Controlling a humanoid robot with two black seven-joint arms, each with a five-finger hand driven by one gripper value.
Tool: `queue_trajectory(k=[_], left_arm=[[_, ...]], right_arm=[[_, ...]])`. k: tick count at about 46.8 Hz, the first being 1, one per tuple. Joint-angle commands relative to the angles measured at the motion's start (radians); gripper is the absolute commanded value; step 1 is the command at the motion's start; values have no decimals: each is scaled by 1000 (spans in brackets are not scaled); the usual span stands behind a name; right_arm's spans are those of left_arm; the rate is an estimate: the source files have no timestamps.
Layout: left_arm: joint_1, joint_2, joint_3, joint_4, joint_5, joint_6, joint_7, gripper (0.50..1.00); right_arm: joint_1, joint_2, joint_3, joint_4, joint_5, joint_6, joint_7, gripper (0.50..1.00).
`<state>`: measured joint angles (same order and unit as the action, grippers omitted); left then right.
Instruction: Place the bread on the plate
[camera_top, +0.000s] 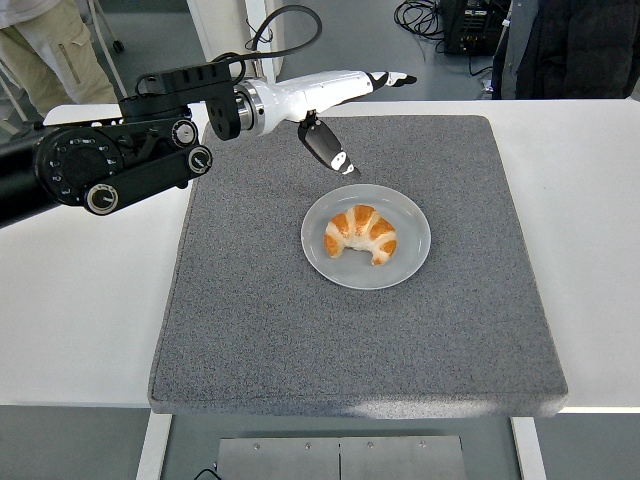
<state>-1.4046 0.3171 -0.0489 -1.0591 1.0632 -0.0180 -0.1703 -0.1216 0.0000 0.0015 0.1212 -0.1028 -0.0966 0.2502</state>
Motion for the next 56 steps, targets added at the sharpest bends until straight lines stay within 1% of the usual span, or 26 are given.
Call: queue_trajectory(k=[1, 9, 16, 20, 28, 36, 43, 47, 53, 56], left_arm=[[-16, 25, -8, -1, -48, -3, 0, 1000], [-20, 88, -51, -1, -160, -17, -12, 1000], [6, 129, -129, -1, -259, -17, -31, 1000], [41, 148, -152, -1, -331, -14, -40, 1000], [127, 163, -213, 1, -388, 9, -89, 1000], [236, 152, -313, 13, -473, 13, -92, 1000], [306, 139, -377, 43, -565, 26, -91, 1000], [325, 113, -407, 88, -624, 24, -87, 1000], [335, 54, -411, 169, -664, 24, -91, 1000], [346, 34, -422, 189, -712, 21, -94, 1000]], right_arm=[[-1, 0, 0, 0, 0, 0, 0, 1000], [0, 0, 0, 0, 0, 0, 0, 1000], [-1, 0, 0, 0, 0, 0, 0, 1000], [0, 0, 0, 0, 0, 0, 0, 1000], [0, 0, 0, 0, 0, 0, 0, 1000], [0, 0, 0, 0, 0, 0, 0, 1000], [-1, 0, 0, 0, 0, 0, 0, 1000], [0, 0, 0, 0, 0, 0, 0, 1000], [-1, 0, 0, 0, 0, 0, 0, 1000], [0, 0, 0, 0, 0, 0, 0, 1000]])
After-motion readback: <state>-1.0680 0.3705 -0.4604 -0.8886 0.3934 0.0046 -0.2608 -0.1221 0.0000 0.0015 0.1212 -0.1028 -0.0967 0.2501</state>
